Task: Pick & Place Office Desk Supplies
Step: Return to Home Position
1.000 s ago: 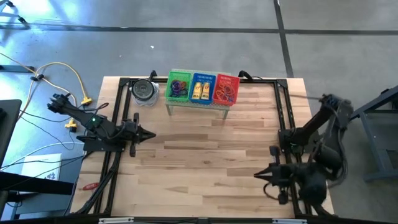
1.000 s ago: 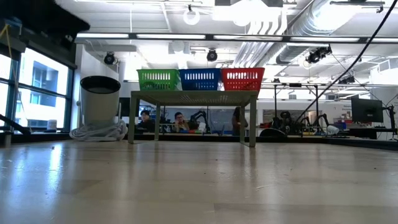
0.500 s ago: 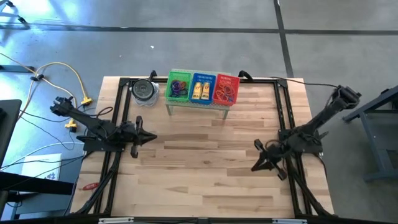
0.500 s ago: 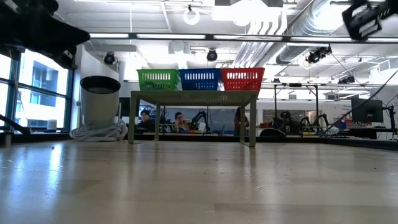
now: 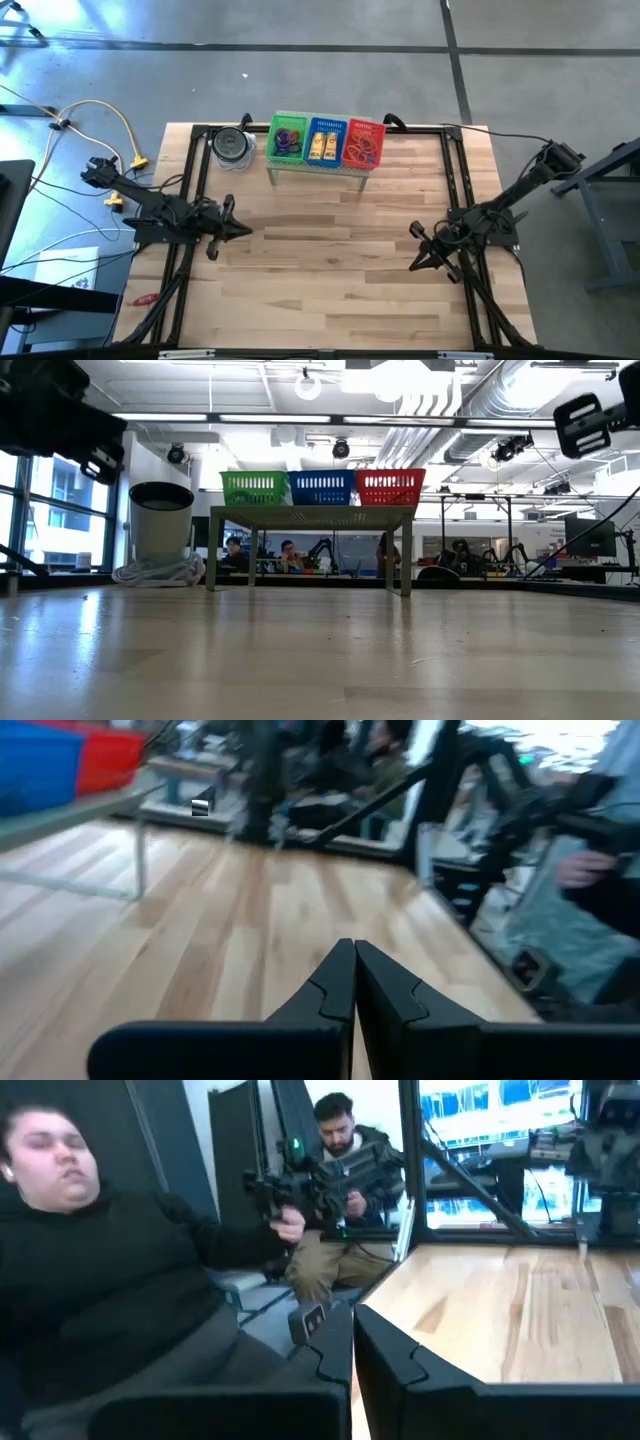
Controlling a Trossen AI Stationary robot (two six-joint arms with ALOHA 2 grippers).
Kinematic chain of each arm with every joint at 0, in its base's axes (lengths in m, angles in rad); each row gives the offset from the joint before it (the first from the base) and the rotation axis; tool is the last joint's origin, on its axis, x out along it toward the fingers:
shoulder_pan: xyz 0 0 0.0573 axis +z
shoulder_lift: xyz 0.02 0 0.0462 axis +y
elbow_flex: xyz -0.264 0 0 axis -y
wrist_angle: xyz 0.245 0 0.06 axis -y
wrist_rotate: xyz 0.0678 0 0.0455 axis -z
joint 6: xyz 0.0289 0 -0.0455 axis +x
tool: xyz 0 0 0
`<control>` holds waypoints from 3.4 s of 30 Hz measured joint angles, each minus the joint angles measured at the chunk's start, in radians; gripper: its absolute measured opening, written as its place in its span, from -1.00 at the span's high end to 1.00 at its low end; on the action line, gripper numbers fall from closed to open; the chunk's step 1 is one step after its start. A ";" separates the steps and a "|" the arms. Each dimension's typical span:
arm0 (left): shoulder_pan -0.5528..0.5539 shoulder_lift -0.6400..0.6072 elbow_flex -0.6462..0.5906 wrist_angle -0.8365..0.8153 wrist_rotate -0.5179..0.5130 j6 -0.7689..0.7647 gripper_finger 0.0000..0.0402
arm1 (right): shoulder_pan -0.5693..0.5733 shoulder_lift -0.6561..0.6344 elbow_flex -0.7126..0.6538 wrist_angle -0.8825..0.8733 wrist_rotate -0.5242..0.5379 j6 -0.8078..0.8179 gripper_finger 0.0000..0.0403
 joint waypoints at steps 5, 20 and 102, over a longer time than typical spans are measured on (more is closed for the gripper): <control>0.000 0.000 -0.002 0.058 0.032 0.062 1.00 | 0.000 0.003 -0.016 0.013 -0.026 -0.031 0.99; 0.148 0.000 -0.003 0.104 0.077 0.075 1.00 | -0.265 -0.121 -0.017 -0.236 -0.262 0.014 0.99; 0.505 0.001 -0.004 0.065 0.418 0.095 1.00 | -0.472 -0.694 -0.001 -0.754 0.028 -0.175 0.99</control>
